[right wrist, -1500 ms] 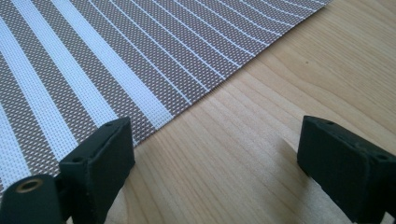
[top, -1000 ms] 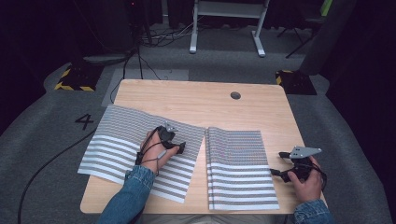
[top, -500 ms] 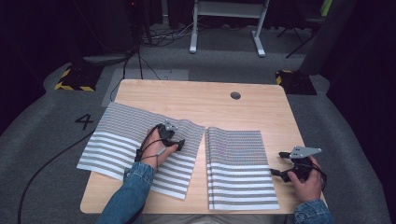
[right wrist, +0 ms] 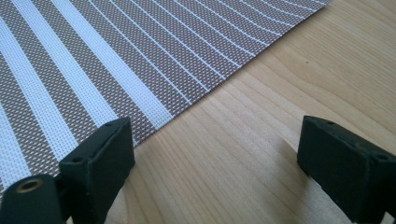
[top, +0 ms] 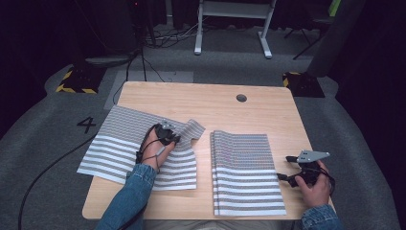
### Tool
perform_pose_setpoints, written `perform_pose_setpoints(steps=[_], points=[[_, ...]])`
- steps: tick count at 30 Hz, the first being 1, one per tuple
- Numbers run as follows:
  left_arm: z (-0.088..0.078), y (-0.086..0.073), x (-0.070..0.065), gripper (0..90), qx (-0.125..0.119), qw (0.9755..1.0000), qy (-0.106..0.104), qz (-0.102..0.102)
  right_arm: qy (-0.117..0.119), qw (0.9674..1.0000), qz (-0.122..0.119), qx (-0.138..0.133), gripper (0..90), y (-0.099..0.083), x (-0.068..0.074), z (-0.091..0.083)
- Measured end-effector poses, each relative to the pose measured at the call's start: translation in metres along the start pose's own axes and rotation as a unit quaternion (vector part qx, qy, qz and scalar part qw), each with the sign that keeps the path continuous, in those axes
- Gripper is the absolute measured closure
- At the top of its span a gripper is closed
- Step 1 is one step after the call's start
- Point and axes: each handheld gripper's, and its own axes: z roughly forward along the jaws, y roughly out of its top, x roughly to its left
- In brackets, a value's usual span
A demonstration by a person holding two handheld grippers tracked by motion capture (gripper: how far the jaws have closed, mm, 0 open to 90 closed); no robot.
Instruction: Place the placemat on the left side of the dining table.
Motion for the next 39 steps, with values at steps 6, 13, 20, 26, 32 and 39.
perform_pose_setpoints(steps=[6,13,20,26,32,39], points=[[-0.009,0.004,0.0,85.5,0.004,0.9992,-0.01,0.039,0.0,1.0,0.0,0.0,11.1,0.0,0.0,0.0],[-0.026,0.015,0.001,85.9,-0.02,0.998,-0.032,0.052,0.0,1.0,0.0,0.0,11.1,0.0,0.0,0.0],[-0.047,0.028,-0.009,85.8,-0.043,0.9931,-0.075,0.08,0.0,1.0,0.0,0.0,11.1,0.0,0.0,0.0],[-0.063,0.034,-0.024,85.7,-0.068,0.986,-0.106,0.11,0.0,1.0,0.0,0.0,11.1,0.0,0.0,0.0],[-0.082,0.038,-0.041,85.5,-0.092,0.977,-0.125,0.146,-0.001,1.0,0.0,0.0,11.1,0.0,0.0,0.0],[-0.1,0.031,-0.06,85.0,-0.097,0.9675,-0.156,0.173,-0.002,1.0,0.001,0.0,11.1,0.0,0.0,0.0]])
